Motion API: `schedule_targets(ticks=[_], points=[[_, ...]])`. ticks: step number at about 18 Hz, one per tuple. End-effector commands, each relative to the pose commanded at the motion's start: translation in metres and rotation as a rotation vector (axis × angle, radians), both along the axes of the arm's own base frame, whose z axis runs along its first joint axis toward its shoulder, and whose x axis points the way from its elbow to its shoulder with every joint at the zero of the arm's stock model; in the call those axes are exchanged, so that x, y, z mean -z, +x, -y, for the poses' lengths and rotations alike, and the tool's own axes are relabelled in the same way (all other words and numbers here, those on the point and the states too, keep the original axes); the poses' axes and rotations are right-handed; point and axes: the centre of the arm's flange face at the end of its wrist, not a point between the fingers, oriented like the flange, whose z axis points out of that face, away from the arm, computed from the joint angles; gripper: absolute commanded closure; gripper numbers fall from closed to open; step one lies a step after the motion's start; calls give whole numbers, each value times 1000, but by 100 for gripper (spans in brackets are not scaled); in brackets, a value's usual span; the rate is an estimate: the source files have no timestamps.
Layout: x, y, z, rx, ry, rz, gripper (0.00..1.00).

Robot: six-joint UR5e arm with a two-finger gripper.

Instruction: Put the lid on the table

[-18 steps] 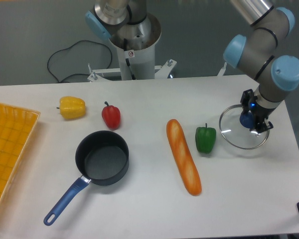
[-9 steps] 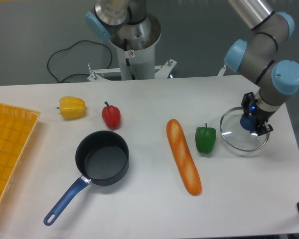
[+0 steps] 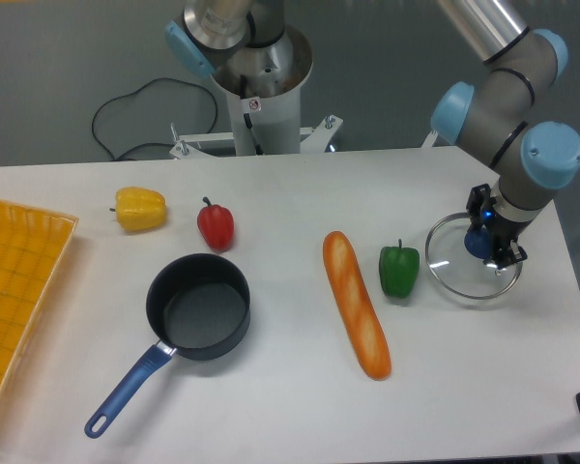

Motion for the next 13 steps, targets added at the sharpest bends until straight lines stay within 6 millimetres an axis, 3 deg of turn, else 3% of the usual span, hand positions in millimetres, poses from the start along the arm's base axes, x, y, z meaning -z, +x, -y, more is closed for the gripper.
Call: schedule_targets(ticks=[13], points=[[10, 2, -5, 8, 0, -1, 43]])
